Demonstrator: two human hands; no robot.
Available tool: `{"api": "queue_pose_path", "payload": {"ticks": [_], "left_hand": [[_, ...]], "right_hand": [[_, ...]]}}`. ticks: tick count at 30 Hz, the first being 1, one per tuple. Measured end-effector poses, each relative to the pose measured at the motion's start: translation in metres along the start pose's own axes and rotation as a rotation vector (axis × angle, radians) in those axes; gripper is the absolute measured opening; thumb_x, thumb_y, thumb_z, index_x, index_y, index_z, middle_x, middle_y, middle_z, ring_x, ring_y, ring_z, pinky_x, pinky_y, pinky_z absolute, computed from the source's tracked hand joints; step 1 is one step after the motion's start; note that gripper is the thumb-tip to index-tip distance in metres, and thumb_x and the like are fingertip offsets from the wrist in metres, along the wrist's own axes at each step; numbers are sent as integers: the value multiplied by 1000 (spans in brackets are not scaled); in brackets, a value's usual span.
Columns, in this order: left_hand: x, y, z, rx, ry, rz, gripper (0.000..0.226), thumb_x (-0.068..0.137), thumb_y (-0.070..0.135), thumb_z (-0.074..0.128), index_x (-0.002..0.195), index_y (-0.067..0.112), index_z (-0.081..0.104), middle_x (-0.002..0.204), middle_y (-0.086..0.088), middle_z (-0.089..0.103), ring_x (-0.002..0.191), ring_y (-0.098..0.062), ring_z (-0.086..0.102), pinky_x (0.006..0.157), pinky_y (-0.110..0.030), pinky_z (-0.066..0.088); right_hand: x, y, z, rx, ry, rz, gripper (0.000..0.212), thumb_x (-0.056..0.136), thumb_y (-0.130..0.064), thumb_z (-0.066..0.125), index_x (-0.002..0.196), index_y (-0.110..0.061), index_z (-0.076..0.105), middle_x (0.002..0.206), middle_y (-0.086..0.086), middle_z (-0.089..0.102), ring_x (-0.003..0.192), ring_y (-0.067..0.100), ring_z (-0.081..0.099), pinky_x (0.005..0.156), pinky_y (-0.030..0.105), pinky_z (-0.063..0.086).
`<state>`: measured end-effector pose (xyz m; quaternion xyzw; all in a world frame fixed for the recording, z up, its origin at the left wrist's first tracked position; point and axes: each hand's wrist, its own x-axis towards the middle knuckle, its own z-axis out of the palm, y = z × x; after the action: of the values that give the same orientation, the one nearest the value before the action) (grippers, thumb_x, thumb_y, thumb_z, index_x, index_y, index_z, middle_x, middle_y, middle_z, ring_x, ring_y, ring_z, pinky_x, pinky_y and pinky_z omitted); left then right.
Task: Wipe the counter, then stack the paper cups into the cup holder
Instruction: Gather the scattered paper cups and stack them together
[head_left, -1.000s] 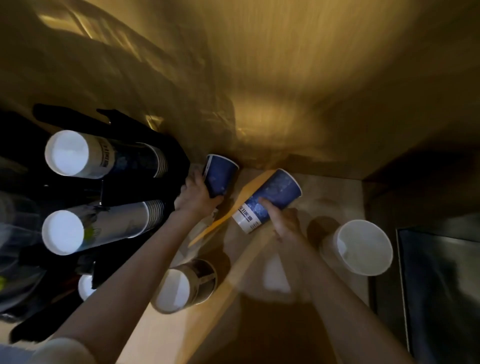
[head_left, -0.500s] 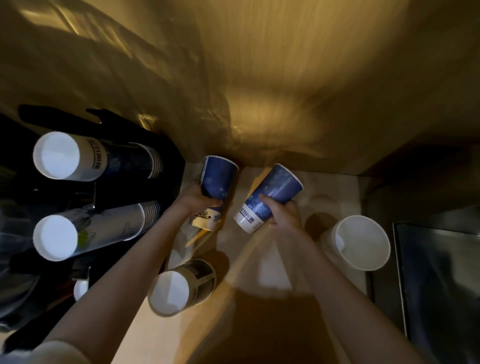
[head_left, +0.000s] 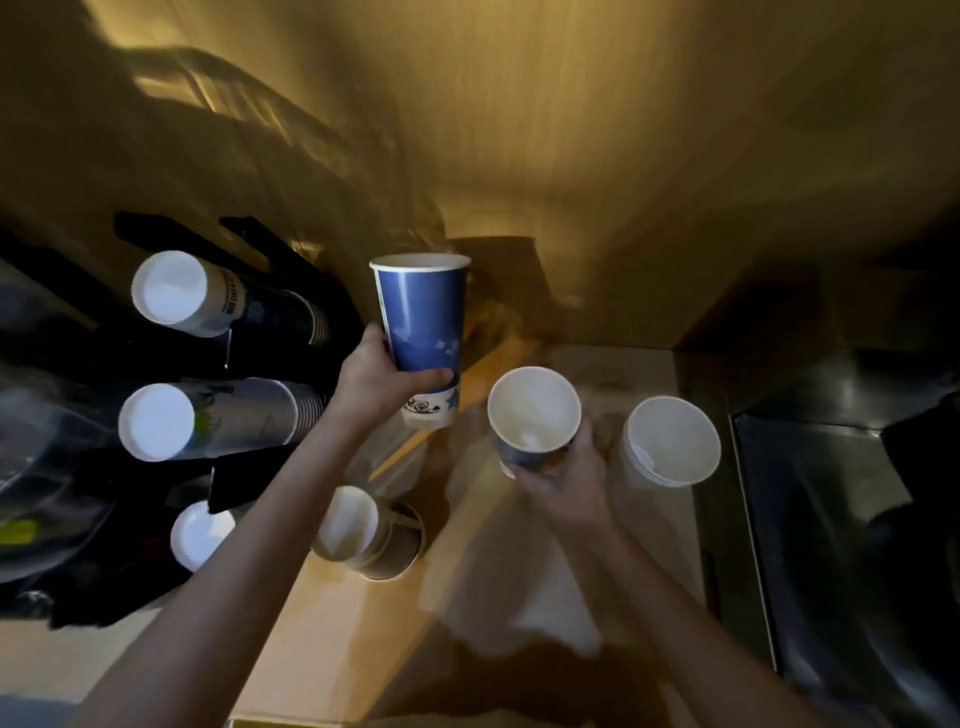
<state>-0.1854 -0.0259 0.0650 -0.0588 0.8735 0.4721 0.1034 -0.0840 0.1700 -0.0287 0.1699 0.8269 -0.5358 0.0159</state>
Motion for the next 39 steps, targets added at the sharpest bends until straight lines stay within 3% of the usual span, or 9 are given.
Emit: {"api": "queue_pose_path", "payload": {"ticks": [4, 7, 11, 14, 17, 21, 27, 33, 39], "left_hand": [[-31, 21, -1, -186, -17, 161, 65, 58, 9, 83, 111, 15, 46, 97, 10, 60, 87, 2, 60, 68, -10, 50], [-56, 35, 1, -245, 0, 272, 75, 54, 18, 85, 116, 17, 44, 103, 16, 57, 90, 17, 56, 69, -1, 46], [-82, 39, 18, -271, -12, 292, 93, 46, 35, 88, 124, 11, 42, 124, -5, 58, 113, -14, 56, 93, -30, 50], [-91, 31, 33, -221, -32, 340, 90, 48, 30, 88, 124, 10, 44, 120, -1, 58, 110, -13, 56, 87, -11, 47], [-94, 17, 49, -175, -56, 359, 79, 51, 20, 89, 117, 13, 48, 111, 7, 57, 104, -7, 56, 79, 1, 41], [-91, -8, 66, -75, -76, 385, 79, 53, 23, 87, 120, 15, 46, 109, 10, 53, 101, -7, 51, 75, 5, 35], [-85, -31, 80, -3, -127, 355, 83, 55, 32, 85, 126, 17, 44, 119, 5, 52, 110, -11, 49, 86, -20, 37], [-87, -30, 83, -5, -183, 306, 99, 52, 36, 85, 135, 26, 33, 126, 10, 49, 119, -11, 47, 94, -26, 40], [-83, -19, 89, 109, -131, 323, 94, 60, 31, 83, 139, 19, 33, 139, -6, 48, 124, -21, 47, 100, -38, 43]], "right_hand": [[-16, 13, 3, -6, 31, -55, 87, 54, -24, 85, 125, -22, 35, 126, 6, 53, 116, 25, 53, 94, 47, 49], [-23, 22, 4, -25, 52, -87, 88, 55, -23, 86, 126, -21, 35, 121, 4, 55, 113, 24, 55, 91, 41, 50], [-28, 22, 3, -27, 51, -124, 87, 56, -27, 86, 127, -23, 35, 113, -11, 51, 100, -2, 49, 80, 9, 42], [-25, 21, 1, -22, 36, -125, 88, 55, -24, 86, 128, -22, 36, 111, -13, 50, 97, -7, 46, 73, -6, 34], [-23, 21, 2, -63, 49, -114, 88, 52, -28, 86, 125, -23, 38, 111, -11, 54, 102, 4, 53, 78, 2, 41], [-24, 19, 3, -116, 61, -92, 88, 50, -37, 83, 124, -28, 37, 115, -9, 58, 103, 13, 58, 82, 34, 55], [-26, 21, 3, -170, 81, -73, 85, 48, -36, 80, 121, -22, 39, 115, -2, 59, 100, 15, 56, 81, 31, 49], [-21, 21, 4, -203, 81, -54, 83, 49, -22, 85, 122, -13, 46, 113, 1, 59, 100, 17, 57, 76, 25, 45], [-13, 15, -4, -128, 31, 2, 72, 64, -8, 79, 126, -8, 41, 127, 14, 53, 112, 25, 55, 87, 32, 50]]}}
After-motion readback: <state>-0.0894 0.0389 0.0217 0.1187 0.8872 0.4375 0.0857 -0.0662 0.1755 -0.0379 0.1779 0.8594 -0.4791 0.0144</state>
